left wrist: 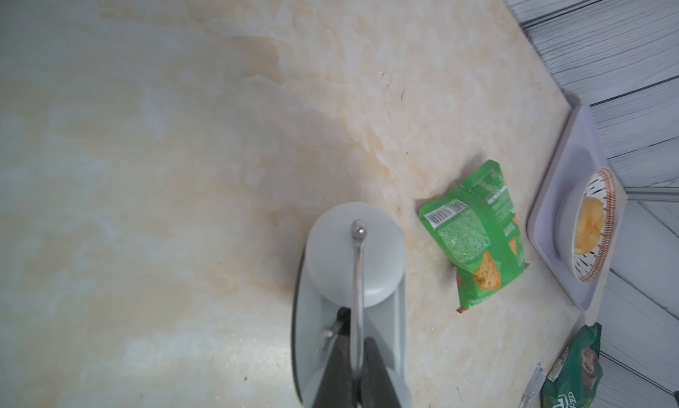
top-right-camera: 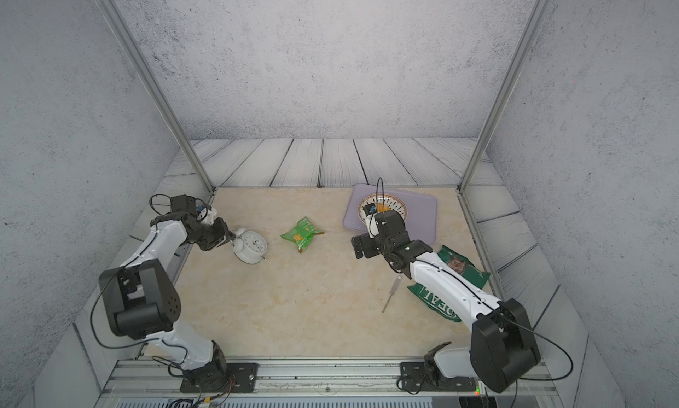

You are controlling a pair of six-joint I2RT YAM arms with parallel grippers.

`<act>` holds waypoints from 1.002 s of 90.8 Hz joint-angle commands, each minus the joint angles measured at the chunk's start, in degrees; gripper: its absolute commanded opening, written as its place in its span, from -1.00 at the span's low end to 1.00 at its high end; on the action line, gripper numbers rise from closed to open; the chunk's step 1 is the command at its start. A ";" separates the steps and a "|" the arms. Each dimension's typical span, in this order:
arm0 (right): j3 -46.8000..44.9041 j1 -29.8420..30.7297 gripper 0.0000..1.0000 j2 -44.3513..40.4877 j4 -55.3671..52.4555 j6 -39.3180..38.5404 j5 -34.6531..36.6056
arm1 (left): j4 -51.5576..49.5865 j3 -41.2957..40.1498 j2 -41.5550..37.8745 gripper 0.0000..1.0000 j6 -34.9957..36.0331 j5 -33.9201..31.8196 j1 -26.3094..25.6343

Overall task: Remove the battery from the alarm
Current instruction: Adjust the alarm at the center of the board.

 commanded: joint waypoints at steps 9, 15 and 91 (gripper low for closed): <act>-6.26 8.80 0.98 0.54 14.13 -8.68 -3.51 | 1.92 -14.98 -13.50 -1.00 -9.74 2.30 -4.70; -8.12 12.32 0.99 1.47 20.20 -10.53 -3.37 | 4.51 -18.82 -17.83 -1.00 -14.72 2.30 -8.03; -11.50 31.13 0.99 29.22 60.82 -22.19 12.10 | 22.02 -28.96 -26.84 -1.00 -46.46 2.27 -27.49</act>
